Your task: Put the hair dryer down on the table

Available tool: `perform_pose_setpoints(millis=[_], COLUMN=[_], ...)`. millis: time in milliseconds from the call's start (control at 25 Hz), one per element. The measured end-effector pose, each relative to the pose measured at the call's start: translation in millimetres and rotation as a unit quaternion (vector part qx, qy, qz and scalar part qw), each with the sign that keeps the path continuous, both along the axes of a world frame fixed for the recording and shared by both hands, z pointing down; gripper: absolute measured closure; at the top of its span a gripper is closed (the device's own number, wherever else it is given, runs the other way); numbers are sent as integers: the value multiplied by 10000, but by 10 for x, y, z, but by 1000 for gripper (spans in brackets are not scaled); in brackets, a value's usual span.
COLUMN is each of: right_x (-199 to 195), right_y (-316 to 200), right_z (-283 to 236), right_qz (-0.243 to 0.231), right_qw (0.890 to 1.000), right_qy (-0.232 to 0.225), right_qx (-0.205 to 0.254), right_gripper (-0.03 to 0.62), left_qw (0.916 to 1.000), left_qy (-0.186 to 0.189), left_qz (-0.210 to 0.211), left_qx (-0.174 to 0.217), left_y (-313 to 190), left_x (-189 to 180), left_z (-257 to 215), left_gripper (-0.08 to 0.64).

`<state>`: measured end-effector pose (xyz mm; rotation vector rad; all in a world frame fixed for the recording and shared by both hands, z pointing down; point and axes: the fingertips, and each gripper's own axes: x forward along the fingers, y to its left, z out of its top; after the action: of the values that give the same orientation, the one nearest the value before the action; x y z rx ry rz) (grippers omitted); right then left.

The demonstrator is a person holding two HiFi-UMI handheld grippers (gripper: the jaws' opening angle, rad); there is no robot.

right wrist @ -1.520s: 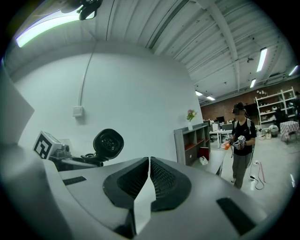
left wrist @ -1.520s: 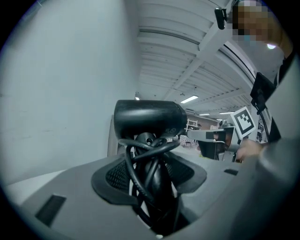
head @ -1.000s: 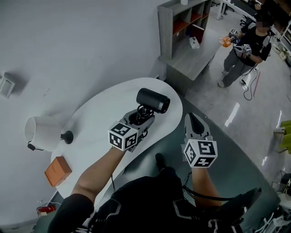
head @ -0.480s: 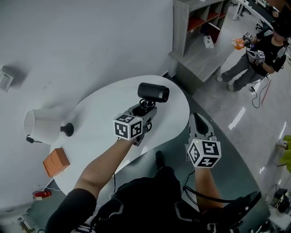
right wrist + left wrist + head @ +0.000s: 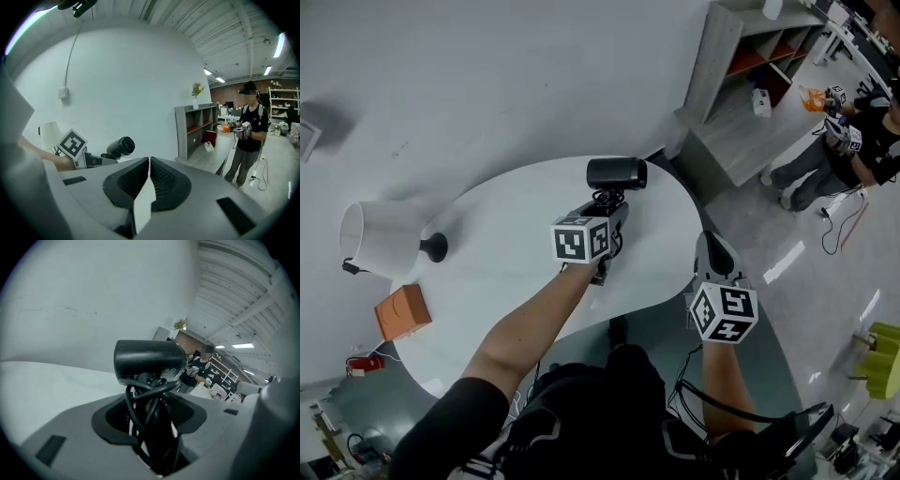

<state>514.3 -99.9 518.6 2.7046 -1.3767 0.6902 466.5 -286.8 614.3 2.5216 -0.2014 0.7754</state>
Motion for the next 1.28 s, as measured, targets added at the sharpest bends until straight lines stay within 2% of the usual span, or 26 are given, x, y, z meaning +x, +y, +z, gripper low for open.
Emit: perform_pose_setpoints(millis=[120,200,360,640,880,1000,1080,1280], right_x=[31,59,95,111,128,102,74,84], right_y=[-77,-91,-127,-224,-287,-331,-359,-396], right_z=[84,150,260,409,487,539,559,562], right_qz=[-86,-91,-98,-196,-193,-235,-301,-344], right_qw=[9999,9998,9994,9988,9986,9983,9980,9978], right_qy=[-73,-132,-237,-377,-423,-479,-497,-510], right_qx=[-64,-114,-217,-245,-244,-224,-248,-236], right_gripper=[566,566,566,566,566,566,566,566], left_qw=[9997,9984,9928,9828,9762,9702,9685,9661], left_qy=[-157,-269,-540,-917,-1298,-1540,-1606,-1761], left_qz=[-174,-480,-1026,-1573,-1736,-1866,-1892,-1887], left_qx=[1,-139,-285,-297,-71,-149,-193,-6], left_y=[-118,-208,-426,-730,-889,-940,-960,-980], left_x=[34,30,23,55,67,54,59,107], left_z=[98,194,374,612,730,819,845,865], left_gripper=[342,342,342,342,342,342,342,342])
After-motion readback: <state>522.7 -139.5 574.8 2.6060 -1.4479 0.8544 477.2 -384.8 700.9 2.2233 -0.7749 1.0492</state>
